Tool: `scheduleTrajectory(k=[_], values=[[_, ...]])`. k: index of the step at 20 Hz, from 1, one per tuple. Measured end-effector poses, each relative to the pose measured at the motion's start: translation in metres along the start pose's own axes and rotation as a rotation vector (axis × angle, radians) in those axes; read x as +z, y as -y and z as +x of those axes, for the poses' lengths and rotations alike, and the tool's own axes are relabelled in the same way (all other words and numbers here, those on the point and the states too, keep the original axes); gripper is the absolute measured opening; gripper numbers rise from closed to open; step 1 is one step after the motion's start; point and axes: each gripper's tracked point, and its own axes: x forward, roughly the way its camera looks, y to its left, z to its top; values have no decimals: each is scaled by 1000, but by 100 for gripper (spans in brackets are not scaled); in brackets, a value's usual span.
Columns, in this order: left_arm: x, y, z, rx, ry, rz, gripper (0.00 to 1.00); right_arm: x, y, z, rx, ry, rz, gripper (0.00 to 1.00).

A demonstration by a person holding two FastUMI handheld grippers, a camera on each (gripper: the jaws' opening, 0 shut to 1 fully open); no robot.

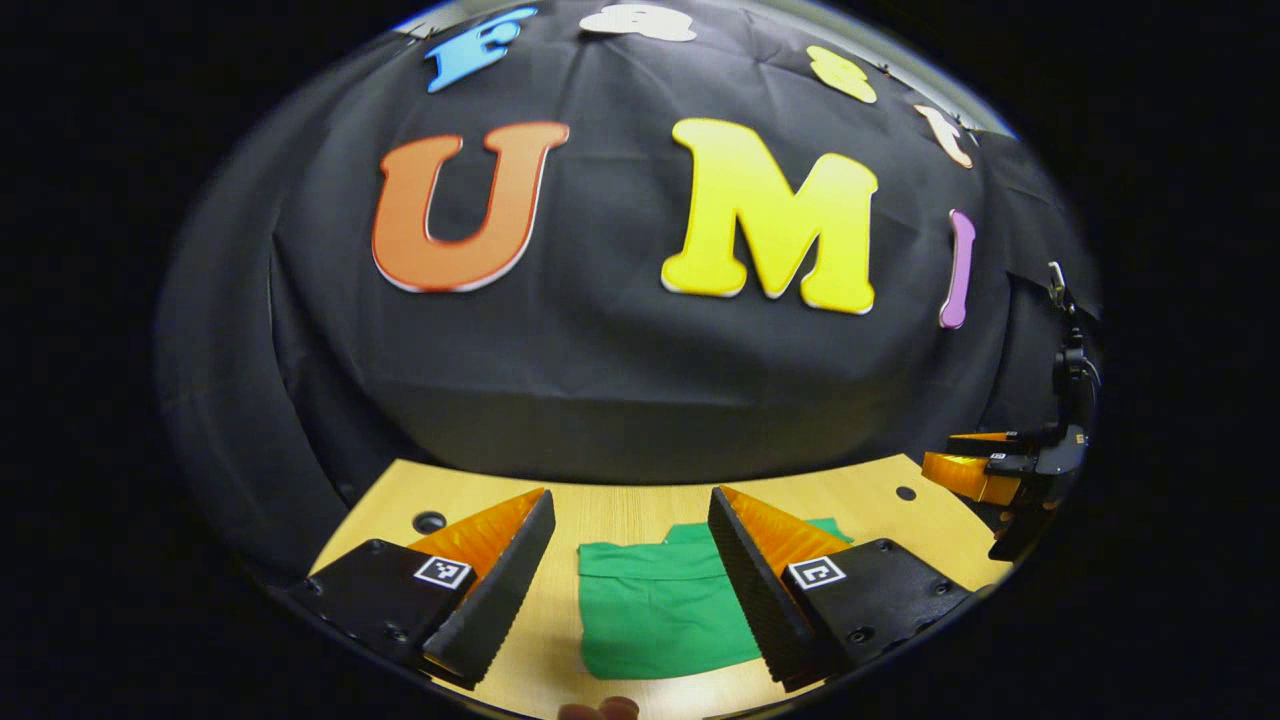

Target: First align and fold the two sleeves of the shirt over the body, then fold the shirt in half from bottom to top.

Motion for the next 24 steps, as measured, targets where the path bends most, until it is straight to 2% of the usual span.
scheduleTrajectory(k=[5, 8, 13, 14, 15, 18, 19, 20, 24], values=[[62, 24, -84, 53, 150, -11, 99, 52, -5, -80, -28, 171, 9, 79], [78, 37, -130, 77, 204, 6, 99, 63, -8, -122, -67, 233, 5, 78], [82, 59, -185, 76, 272, 48, 98, 68, -24, -171, -70, 287, -33, 78], [81, 62, -193, 77, 282, 60, 91, 70, -26, -175, -74, 299, -41, 77], [79, 64, -198, 84, 288, 68, 98, 70, -30, -181, -78, 309, -40, 78], [67, 76, -210, 68, 270, 36, 98, 67, -29, -188, -81, 325, -30, 78], [63, 79, -211, 60, 262, 26, 91, 65, -27, -186, -76, 325, -27, 78], [61, 82, -212, 52, 252, 25, 98, 62, -26, -181, -66, 321, -21, 78], [63, 82, -213, 51, 257, 38, 99, 60, -12, -153, -25, 285, -27, 78]])
